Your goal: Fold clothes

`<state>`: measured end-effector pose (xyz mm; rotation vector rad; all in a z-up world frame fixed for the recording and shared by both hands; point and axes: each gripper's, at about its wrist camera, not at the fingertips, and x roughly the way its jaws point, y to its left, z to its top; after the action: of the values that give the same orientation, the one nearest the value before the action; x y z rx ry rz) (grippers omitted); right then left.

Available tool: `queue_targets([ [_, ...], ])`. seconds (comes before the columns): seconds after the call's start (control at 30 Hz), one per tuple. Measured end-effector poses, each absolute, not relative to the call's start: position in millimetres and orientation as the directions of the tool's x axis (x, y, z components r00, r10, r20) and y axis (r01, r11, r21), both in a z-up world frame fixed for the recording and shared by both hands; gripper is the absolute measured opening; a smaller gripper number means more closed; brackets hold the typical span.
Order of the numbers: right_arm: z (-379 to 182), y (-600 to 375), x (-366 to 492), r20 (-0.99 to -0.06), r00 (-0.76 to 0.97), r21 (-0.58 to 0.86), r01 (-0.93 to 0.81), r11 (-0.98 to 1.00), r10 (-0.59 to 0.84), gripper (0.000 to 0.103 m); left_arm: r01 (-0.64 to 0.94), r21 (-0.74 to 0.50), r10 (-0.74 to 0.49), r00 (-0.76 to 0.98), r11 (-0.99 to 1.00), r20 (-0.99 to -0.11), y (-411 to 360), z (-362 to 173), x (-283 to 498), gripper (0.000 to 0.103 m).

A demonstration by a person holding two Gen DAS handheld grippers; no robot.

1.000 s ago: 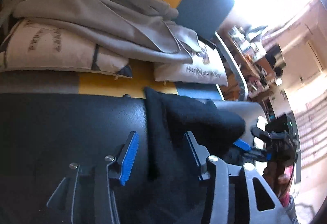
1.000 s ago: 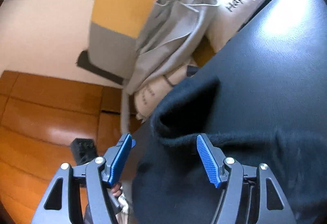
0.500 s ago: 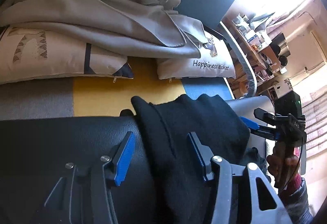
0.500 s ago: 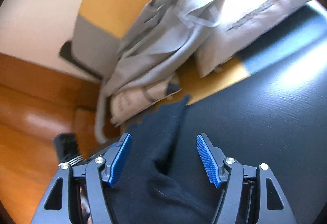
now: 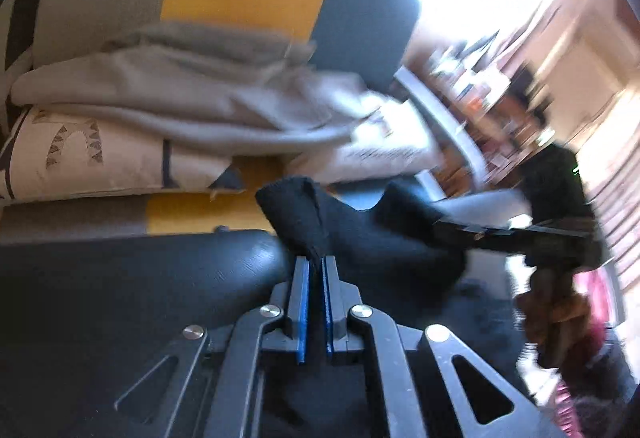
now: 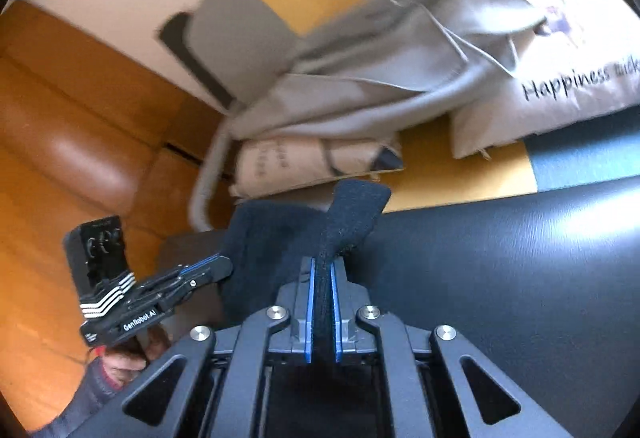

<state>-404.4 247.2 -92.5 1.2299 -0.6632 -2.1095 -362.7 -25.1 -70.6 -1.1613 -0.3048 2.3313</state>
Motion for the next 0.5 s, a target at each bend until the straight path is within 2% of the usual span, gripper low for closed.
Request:
queue_targets([
  [0.13,-65,232,-338,-0.55,-0.376,0.663,0.346,-0.664,-0.746,0.007,-0.396,-0.421,0.579,-0.557,-0.816,-0.596,-34,-46,-287,0.005],
  [0.23,-59,223,-280,-0.55,-0.371,0.638,0.391,-0.663,-0.748,0.007,-0.413,-0.401,0.575,-0.58,-0.818,-0.577,-37,-45,-232,0.005],
  [0.37,-75,224,-219,-0.577,-0.367,0.608,0.403,-0.684,-0.729,0.008,-0.408,-0.377,0.554,-0.557,-0.832,-0.619,-39,-68,-178,0.005],
  [0.5,-103,241,-180,-0.612,-0.382,0.612,0.326,-0.721,-0.693,0.008,-0.364,-0.418,0.553,-0.499,-0.833,-0.668,-48,-99,-135,0.009],
])
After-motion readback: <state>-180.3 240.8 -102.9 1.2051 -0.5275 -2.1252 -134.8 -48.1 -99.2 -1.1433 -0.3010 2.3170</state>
